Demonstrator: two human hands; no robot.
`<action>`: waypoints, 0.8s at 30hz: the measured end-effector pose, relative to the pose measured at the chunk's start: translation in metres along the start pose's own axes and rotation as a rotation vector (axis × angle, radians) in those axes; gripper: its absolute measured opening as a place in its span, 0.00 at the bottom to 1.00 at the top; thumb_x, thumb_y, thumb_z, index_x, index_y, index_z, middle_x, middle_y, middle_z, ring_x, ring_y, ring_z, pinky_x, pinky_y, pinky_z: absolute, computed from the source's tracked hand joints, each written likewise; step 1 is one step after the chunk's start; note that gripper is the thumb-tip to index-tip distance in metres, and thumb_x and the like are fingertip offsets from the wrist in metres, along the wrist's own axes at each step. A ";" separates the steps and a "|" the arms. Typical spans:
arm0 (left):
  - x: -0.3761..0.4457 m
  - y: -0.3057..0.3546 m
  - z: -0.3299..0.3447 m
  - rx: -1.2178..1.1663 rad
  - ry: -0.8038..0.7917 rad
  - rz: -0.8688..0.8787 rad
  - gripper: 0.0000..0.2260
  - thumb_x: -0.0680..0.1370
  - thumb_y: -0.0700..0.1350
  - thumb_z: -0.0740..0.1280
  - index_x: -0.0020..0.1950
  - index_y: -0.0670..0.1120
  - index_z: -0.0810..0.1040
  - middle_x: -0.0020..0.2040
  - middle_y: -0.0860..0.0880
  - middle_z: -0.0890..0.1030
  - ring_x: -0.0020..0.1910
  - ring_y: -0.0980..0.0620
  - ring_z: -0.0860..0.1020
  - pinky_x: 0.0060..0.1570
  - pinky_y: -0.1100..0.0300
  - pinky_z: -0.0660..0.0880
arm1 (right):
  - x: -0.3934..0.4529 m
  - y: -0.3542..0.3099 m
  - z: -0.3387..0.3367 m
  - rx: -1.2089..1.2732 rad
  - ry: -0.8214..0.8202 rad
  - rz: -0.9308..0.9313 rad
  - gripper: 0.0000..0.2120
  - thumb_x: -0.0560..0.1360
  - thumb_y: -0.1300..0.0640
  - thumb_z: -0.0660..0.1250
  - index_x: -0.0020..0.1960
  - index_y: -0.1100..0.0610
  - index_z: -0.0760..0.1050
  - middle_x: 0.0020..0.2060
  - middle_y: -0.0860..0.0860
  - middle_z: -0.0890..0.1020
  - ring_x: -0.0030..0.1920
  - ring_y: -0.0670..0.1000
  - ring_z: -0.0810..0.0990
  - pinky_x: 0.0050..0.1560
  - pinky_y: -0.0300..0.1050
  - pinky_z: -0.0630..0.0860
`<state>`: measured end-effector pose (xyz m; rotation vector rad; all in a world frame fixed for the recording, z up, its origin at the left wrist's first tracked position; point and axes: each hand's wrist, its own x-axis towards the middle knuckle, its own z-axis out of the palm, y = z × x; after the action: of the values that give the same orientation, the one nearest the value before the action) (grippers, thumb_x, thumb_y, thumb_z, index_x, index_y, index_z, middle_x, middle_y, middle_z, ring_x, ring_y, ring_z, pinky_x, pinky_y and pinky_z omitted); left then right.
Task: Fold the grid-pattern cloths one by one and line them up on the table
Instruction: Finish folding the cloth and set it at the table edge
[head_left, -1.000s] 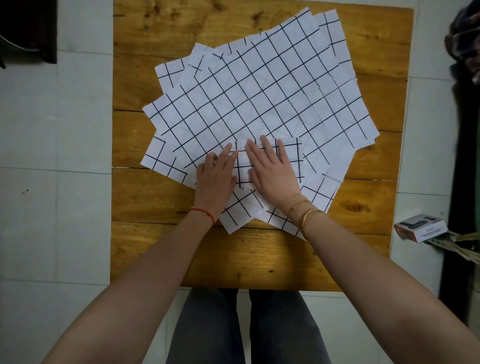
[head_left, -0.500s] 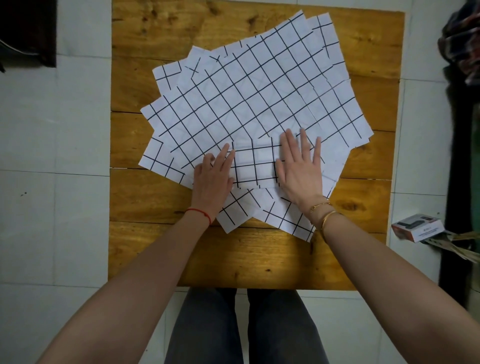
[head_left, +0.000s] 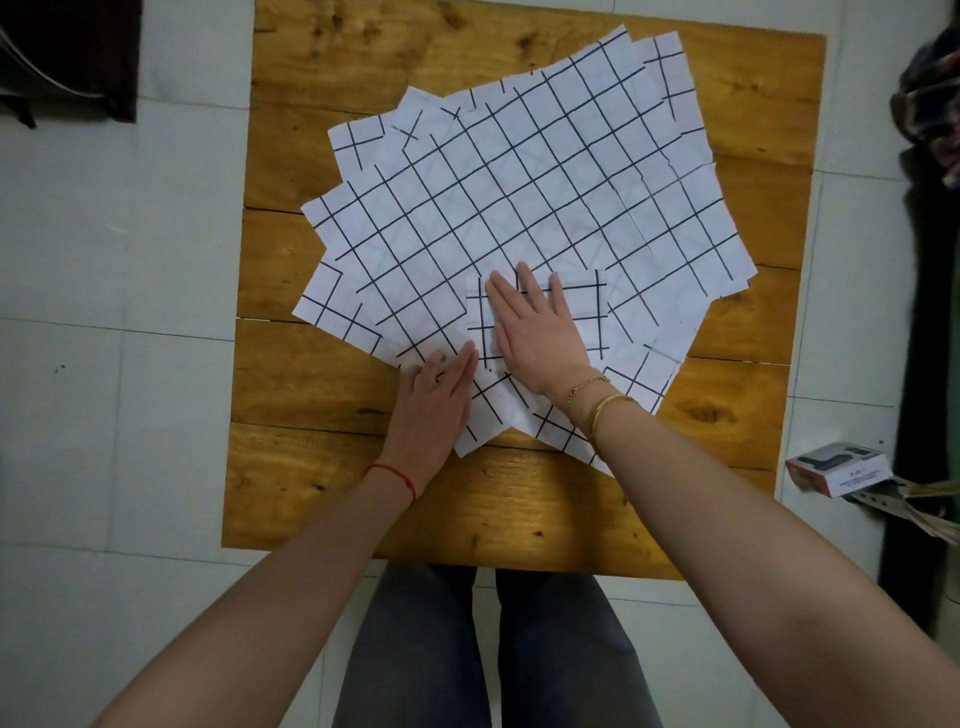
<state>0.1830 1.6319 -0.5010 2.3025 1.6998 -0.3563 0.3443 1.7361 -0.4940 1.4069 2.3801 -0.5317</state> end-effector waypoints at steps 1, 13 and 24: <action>-0.003 0.001 0.001 0.013 -0.003 0.013 0.26 0.81 0.48 0.59 0.77 0.43 0.59 0.77 0.47 0.62 0.67 0.43 0.65 0.62 0.46 0.69 | 0.000 0.000 0.000 0.001 -0.008 0.001 0.26 0.83 0.51 0.45 0.79 0.56 0.46 0.79 0.49 0.50 0.78 0.57 0.43 0.76 0.62 0.42; -0.005 0.012 -0.010 0.004 -0.028 -0.003 0.26 0.78 0.45 0.60 0.76 0.44 0.62 0.74 0.47 0.66 0.67 0.43 0.66 0.63 0.47 0.68 | -0.062 -0.003 0.031 0.035 0.103 -0.132 0.26 0.82 0.51 0.47 0.79 0.57 0.50 0.78 0.52 0.54 0.78 0.56 0.49 0.77 0.59 0.48; -0.008 0.021 -0.010 -0.033 -0.082 -0.069 0.30 0.79 0.43 0.61 0.79 0.46 0.53 0.78 0.48 0.58 0.70 0.42 0.61 0.66 0.46 0.66 | -0.105 0.038 0.055 -0.049 0.006 0.010 0.28 0.83 0.46 0.44 0.79 0.56 0.49 0.79 0.50 0.51 0.78 0.56 0.44 0.76 0.62 0.48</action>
<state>0.2008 1.6226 -0.4880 2.1795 1.7348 -0.4271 0.4309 1.6468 -0.5006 1.4001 2.3729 -0.4635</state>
